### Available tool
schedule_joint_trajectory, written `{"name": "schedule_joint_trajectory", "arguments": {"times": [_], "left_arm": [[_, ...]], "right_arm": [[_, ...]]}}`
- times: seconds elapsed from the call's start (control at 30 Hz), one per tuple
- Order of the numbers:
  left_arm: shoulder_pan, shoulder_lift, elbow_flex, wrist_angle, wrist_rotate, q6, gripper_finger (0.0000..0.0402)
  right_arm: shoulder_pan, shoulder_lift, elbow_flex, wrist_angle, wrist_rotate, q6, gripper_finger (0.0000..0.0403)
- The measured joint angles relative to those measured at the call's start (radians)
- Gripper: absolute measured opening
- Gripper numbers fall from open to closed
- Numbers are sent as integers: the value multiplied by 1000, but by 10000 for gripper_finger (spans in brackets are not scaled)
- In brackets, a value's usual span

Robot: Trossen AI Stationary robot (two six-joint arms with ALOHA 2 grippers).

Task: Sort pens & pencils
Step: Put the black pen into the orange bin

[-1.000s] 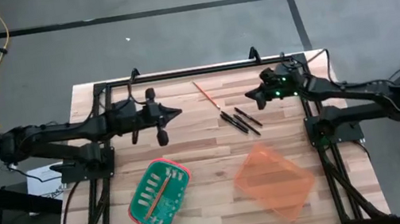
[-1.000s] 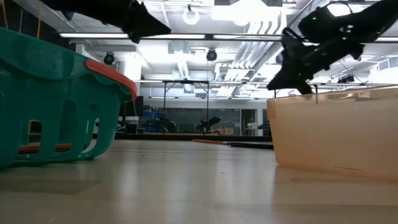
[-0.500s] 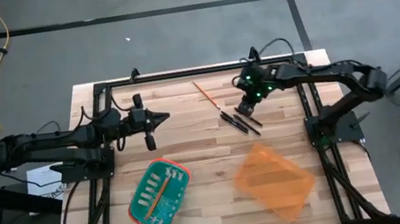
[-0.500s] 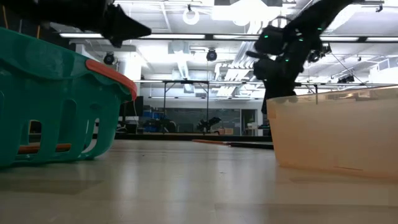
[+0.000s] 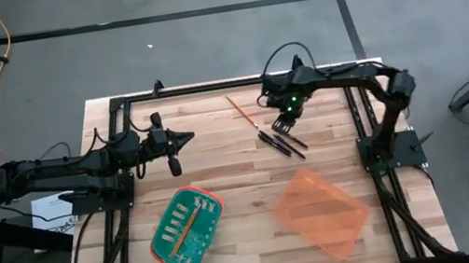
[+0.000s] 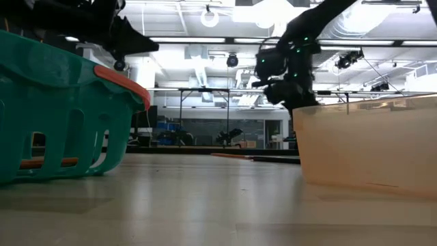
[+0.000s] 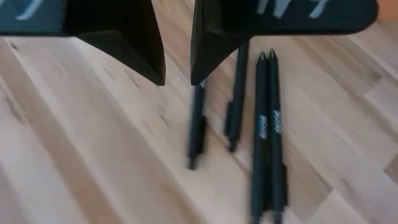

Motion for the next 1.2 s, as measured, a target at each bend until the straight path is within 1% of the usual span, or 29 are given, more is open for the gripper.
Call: {"name": "schedule_joint_trajectory", "arguments": {"times": [0.1,0.17,0.27,0.33,0.47,0.77,1.0,1.1,1.2], "left_arm": [[0,-2,0,-1,0,0,10],[0,-2,0,-2,0,0,10],[0,-2,0,-2,-1,0,10],[0,-2,0,-2,-1,0,10],[0,-2,0,-2,-1,0,10],[0,-2,0,-2,-1,0,10],[0,-2,0,-2,-1,9,10],[0,-2,0,-2,-1,10,10],[0,-2,0,-2,-1,11,10]], "right_arm": [[25,53,25,-2,6,-11,80],[40,72,42,-11,34,-7,98],[57,80,46,-15,78,26,133],[60,81,32,-15,87,69,153],[63,81,7,-17,90,118,175],[92,81,-70,60,90,167,178],[97,81,-120,98,90,169,177],[96,80,-139,116,88,170,165],[97,76,-156,125,87,168,140]]}}
